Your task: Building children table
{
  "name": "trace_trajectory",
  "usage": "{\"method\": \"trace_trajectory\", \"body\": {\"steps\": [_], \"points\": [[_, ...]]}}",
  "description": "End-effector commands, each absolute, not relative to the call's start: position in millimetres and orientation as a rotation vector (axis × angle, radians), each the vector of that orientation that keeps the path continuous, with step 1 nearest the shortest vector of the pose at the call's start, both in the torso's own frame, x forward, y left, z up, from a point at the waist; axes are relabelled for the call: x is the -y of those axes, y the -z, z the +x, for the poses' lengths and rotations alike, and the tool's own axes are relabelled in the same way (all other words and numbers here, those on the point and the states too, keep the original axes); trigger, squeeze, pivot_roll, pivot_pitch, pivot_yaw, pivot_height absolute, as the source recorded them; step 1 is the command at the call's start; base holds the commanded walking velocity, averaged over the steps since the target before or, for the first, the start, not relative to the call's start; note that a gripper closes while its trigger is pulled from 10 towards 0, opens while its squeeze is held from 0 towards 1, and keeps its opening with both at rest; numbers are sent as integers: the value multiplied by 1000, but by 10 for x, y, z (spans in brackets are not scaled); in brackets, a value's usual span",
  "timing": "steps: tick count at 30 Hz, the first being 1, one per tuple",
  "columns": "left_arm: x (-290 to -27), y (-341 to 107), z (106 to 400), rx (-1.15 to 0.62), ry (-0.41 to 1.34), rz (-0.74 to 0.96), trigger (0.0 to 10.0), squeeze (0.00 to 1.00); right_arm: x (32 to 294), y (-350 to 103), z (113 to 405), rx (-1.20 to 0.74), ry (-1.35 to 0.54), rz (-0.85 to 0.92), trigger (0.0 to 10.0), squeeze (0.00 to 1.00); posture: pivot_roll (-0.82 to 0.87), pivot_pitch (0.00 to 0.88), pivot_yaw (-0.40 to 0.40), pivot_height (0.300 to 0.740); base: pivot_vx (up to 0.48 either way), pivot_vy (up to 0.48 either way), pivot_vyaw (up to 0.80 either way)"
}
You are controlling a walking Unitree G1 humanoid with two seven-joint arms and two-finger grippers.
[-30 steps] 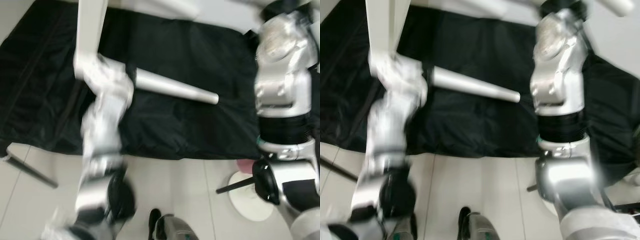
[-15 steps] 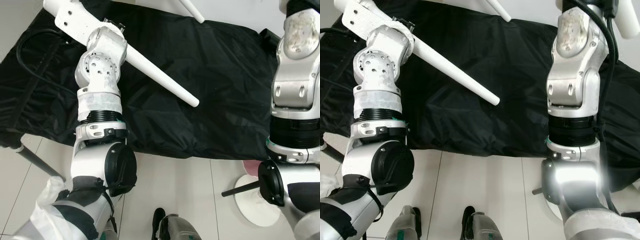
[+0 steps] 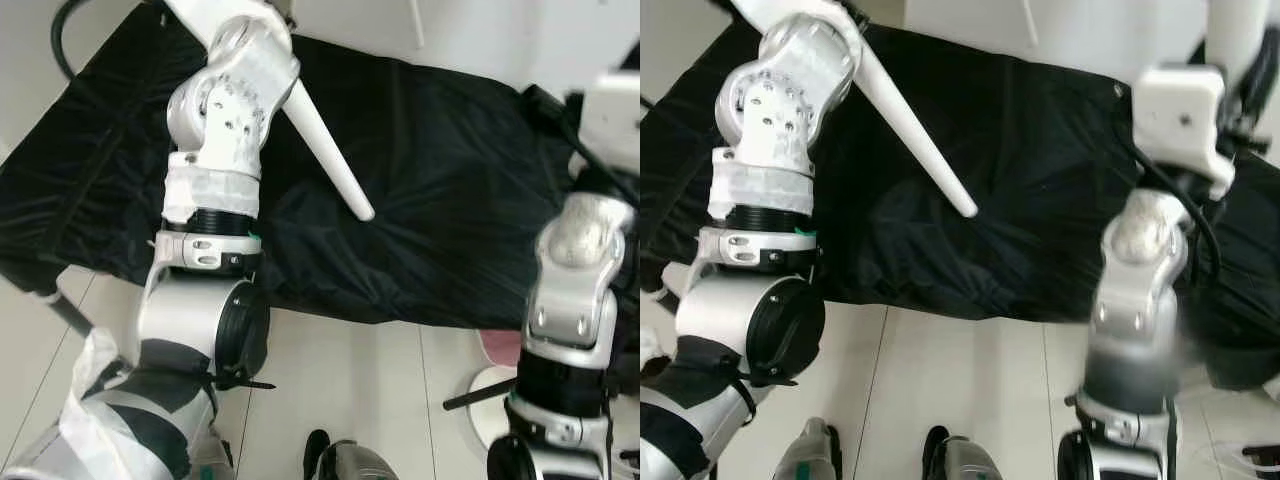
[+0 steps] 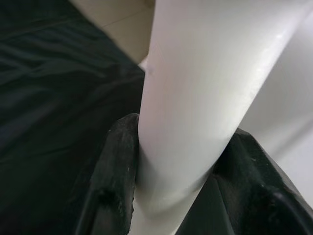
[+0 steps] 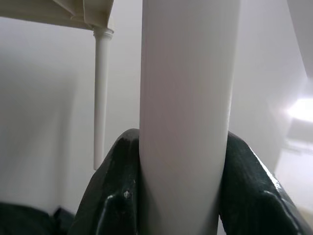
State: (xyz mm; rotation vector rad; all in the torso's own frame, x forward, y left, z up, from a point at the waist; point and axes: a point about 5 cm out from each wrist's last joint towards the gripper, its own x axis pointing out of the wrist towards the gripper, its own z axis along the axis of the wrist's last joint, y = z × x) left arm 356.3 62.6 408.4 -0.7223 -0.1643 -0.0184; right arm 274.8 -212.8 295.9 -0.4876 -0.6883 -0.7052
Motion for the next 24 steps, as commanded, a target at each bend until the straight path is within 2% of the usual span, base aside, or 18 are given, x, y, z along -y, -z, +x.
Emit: {"method": "trace_trajectory", "body": {"steps": [1,24], "points": [[-416,-4923,2893,692,766,-810,0,0,2050,-2304,2999,365,545,-522,0,0,-8,186,-97,740,0,0,0],[-416,-4923,2893,692,766,-810,0,0,2050,-2304,2999,365,545,-522,0,0,-8,186,-97,740,0,0,0]]}}
